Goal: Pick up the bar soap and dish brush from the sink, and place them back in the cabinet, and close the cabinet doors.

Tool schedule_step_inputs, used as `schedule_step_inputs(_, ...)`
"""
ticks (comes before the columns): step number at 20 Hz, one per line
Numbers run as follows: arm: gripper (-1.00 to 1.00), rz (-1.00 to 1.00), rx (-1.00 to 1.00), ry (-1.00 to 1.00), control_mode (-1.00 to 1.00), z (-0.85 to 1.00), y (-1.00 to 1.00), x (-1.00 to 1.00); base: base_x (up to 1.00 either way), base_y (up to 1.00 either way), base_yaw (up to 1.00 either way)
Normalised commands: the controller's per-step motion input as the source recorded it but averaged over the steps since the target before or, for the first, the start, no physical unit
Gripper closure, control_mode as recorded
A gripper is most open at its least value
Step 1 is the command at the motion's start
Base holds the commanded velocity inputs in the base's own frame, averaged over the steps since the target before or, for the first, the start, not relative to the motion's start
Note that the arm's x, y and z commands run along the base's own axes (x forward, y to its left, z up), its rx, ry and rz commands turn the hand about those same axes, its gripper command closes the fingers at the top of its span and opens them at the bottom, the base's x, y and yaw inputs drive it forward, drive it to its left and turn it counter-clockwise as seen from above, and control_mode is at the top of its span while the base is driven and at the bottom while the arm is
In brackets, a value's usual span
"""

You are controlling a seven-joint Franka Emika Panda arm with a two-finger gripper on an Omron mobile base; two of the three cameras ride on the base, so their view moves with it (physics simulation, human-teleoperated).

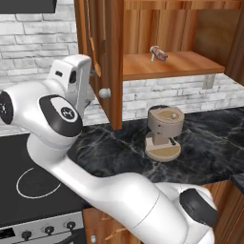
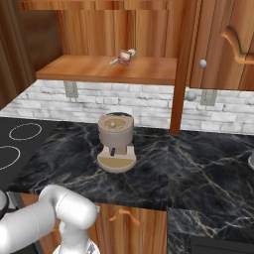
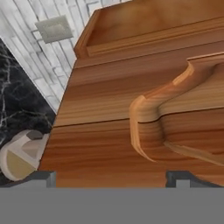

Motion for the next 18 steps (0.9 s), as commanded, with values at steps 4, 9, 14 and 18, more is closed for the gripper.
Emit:
schedule_step_inputs(4,-1.00,0.00,0.00,0.00,-1.00,0.00,-0.29,0.00,0.00,0.00,0.00)
schedule_step_inputs(9,-1.00,0.00,0.00,0.00,-1.00,0.00,-0.23,0.00,0.00,0.00,0.00)
schedule_step_inputs(14,-1.00,0.00,0.00,0.00,-1.00,0.00,-0.26,0.00,0.00,0.00,0.00)
schedule_step_inputs(18,-1.00,0.00,0.00,0.00,-1.00,0.00,-0.34,-0.04,0.00,0.00,0.00)
